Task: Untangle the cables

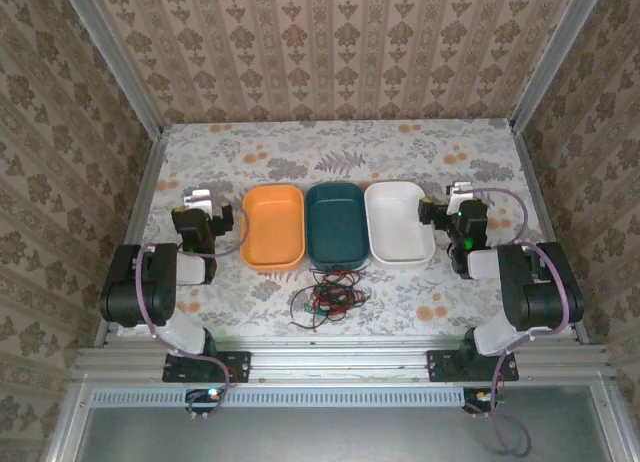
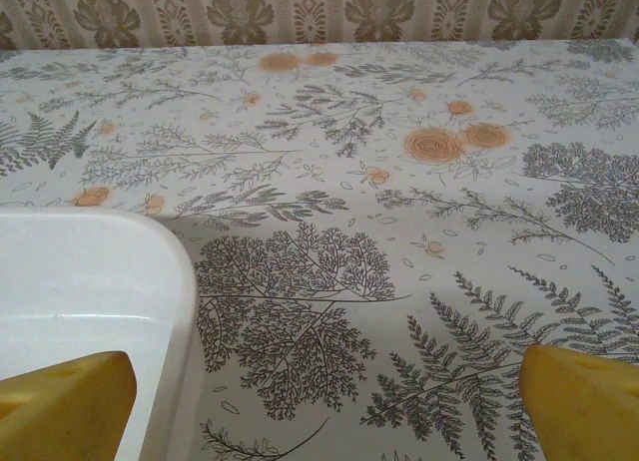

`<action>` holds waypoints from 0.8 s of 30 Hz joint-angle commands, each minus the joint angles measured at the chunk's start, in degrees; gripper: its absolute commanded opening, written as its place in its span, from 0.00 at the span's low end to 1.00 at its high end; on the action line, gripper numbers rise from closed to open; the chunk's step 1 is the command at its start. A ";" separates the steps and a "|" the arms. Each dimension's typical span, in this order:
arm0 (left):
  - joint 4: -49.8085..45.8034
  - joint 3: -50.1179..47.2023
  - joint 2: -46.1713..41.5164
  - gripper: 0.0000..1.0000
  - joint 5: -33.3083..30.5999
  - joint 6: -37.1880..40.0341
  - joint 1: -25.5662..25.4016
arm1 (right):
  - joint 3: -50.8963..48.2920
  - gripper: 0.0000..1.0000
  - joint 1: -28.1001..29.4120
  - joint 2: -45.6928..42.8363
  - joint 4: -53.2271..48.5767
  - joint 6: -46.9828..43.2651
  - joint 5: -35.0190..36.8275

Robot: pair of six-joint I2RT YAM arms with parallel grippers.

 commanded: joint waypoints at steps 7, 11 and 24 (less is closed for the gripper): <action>-0.38 -0.64 -1.65 1.00 -0.12 1.14 -0.31 | -0.66 1.00 0.48 -1.38 -0.63 0.82 -0.79; -0.38 -0.64 -1.66 1.00 -0.19 1.09 -0.31 | -0.74 1.00 0.47 -1.34 -0.64 0.89 -0.80; 0.17 -0.85 -1.66 1.00 -0.96 1.31 -0.64 | -0.76 1.00 0.38 -1.38 -0.55 0.98 -0.88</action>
